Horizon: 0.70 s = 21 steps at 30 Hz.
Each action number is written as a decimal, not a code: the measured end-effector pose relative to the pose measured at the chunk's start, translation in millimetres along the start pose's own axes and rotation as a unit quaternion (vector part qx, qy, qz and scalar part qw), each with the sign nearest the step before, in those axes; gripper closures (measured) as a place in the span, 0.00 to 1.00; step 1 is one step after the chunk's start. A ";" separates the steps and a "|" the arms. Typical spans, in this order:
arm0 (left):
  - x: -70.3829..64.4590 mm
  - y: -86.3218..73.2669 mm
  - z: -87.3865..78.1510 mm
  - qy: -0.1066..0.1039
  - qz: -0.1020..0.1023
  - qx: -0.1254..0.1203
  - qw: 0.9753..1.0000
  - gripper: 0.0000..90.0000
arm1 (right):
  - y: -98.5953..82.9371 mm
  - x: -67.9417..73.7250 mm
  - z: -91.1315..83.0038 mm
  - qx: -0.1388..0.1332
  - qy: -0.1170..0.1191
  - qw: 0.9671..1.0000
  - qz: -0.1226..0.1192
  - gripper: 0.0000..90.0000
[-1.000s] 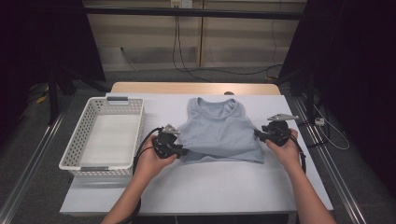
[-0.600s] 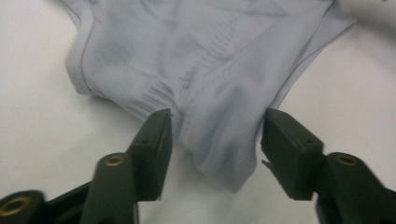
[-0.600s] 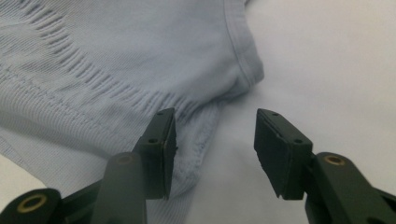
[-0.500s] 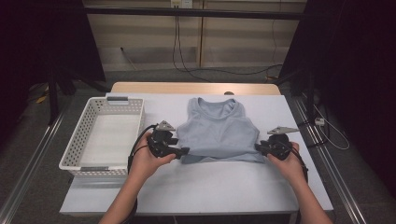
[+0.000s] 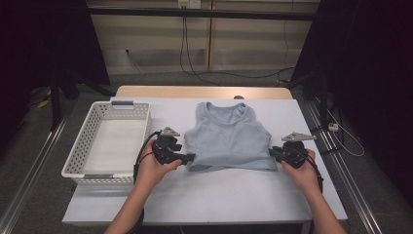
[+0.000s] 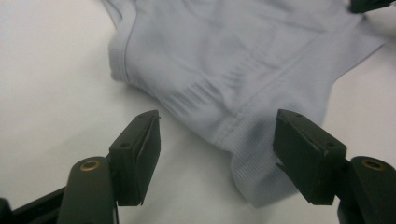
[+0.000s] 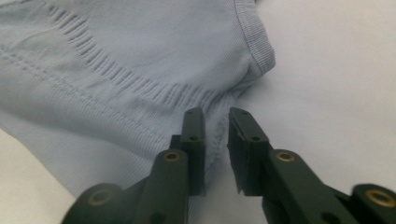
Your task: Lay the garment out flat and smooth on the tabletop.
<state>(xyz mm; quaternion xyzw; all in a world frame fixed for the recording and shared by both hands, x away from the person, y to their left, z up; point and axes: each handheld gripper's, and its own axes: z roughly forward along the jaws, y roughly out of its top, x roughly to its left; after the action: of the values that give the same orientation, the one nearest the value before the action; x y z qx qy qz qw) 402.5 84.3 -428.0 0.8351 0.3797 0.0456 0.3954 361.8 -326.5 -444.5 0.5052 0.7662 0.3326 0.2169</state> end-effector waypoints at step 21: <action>-1.8 -13.8 16.5 -0.001 0.006 0.041 0.999 0.67 | -25.5 16.3 -17.4 0.028 0.040 0.999 0.002 0.95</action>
<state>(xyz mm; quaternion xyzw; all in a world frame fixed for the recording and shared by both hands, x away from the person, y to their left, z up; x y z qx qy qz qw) 399.2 78.3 -448.5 0.8528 0.3760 0.0316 0.3611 327.6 -323.4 -451.1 0.4988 0.7825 0.3314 0.1707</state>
